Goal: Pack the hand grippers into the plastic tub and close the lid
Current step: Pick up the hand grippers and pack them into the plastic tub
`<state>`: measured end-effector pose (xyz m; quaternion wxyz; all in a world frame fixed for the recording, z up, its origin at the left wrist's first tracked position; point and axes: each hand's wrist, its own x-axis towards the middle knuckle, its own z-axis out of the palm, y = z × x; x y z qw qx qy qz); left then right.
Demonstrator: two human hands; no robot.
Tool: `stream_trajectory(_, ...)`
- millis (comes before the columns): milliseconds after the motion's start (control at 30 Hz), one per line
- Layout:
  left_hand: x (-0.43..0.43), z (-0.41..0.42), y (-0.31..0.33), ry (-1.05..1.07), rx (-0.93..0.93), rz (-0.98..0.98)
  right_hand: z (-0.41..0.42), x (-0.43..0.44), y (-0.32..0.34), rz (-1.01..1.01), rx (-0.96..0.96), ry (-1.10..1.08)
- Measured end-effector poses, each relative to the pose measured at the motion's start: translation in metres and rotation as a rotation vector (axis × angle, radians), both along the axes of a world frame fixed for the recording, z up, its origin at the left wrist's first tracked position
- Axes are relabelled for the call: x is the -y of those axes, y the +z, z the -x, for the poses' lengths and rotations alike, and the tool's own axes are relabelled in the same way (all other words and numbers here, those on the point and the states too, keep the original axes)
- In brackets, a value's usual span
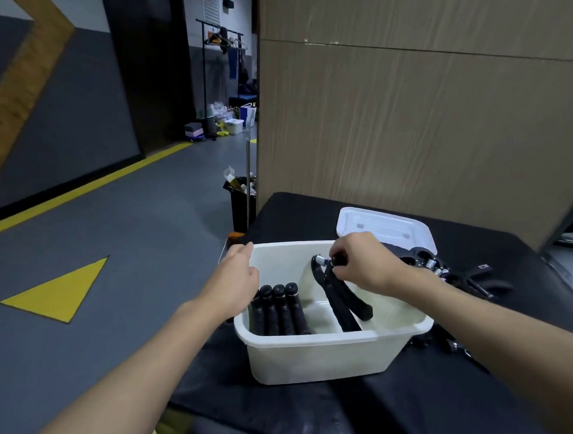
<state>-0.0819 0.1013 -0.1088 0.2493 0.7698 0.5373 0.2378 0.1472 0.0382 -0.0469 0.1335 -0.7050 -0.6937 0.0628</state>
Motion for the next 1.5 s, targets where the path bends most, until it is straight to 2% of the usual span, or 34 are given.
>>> stream_trajectory(67, -0.001, 0.0, -0.001, 0.005, -0.009, -0.007, 0.006, -0.006, -0.01, 0.074, 0.036, -0.011)
stream_trajectory(233, -0.001, 0.0, -0.001, 0.01, -0.011, -0.008, 0.018, -0.02, -0.032, 0.218, -0.025, -0.023)
stream_trajectory(633, 0.002, 0.001, 0.001, -0.008, 0.022, -0.004, 0.03, -0.029, -0.049, 0.264, -0.182, -0.019)
stream_trajectory(867, 0.001, 0.002, -0.001, -0.009, 0.018, 0.005, 0.019, -0.022, -0.051, 0.441, -0.364, -0.11)
stream_trajectory(1033, 0.002, 0.001, 0.001, -0.001, 0.016, -0.005, 0.024, -0.012, -0.048, 0.648, -0.465, -0.117)
stream_trajectory(1500, 0.002, 0.0, 0.0, 0.012, 0.039, -0.001, 0.021, -0.013, -0.048, 0.706, -0.571, -0.144)
